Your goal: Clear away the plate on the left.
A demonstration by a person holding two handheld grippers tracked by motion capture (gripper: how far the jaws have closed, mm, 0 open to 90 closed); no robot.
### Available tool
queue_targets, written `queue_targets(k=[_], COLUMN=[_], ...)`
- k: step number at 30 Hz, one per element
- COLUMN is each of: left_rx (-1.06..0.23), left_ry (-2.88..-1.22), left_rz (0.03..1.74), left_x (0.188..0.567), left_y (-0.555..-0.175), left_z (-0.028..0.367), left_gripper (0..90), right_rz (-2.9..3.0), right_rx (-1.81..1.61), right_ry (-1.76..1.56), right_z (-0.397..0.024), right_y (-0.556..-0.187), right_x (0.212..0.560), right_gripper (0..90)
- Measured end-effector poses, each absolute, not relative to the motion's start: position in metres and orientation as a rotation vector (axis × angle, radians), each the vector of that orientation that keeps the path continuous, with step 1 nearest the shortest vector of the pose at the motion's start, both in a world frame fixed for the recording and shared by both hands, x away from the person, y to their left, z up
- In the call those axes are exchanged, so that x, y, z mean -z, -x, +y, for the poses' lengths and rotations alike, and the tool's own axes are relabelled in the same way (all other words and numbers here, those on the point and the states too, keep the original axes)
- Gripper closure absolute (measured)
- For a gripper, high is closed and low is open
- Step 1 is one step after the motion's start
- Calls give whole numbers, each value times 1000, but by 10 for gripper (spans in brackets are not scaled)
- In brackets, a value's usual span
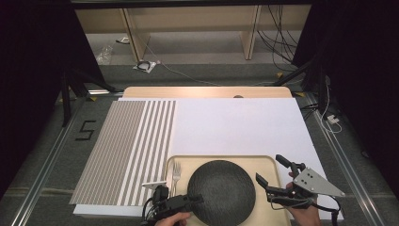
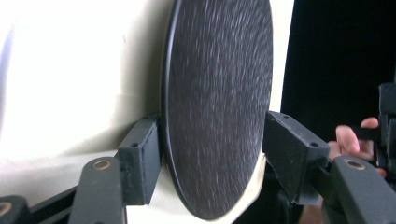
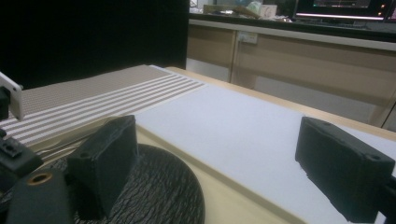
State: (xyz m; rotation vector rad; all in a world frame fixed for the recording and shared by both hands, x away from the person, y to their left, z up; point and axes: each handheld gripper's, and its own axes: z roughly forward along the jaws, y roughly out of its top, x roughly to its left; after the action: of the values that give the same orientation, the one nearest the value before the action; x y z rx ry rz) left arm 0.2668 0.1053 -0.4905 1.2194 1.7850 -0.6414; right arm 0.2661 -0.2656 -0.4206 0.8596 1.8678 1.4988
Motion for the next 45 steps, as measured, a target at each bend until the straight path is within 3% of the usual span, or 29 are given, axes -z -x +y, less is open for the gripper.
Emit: queue_targets(k=[7, 14, 21, 45], left_rx=[448, 337, 121, -269], left_ry=[-1251, -1283, -1443, -1603], left_rz=[1749, 1695, 1553, 1127], left_x=[476, 467, 453, 429], left_y=[-274, -281, -289, -292], left_z=[120, 129, 133, 143], left_gripper=[363, 357, 351, 272], right_rz=[1871, 1873, 1874, 1884], right_rx=[-1503, -1507, -1507, -1508], right_ry=[-862, -864, -862, -867], right_z=[-265, -265, -265, -265], right_y=[-266, -267, -267, -267], right_x=[421, 421, 421, 421], right_gripper=[139, 138, 139, 138])
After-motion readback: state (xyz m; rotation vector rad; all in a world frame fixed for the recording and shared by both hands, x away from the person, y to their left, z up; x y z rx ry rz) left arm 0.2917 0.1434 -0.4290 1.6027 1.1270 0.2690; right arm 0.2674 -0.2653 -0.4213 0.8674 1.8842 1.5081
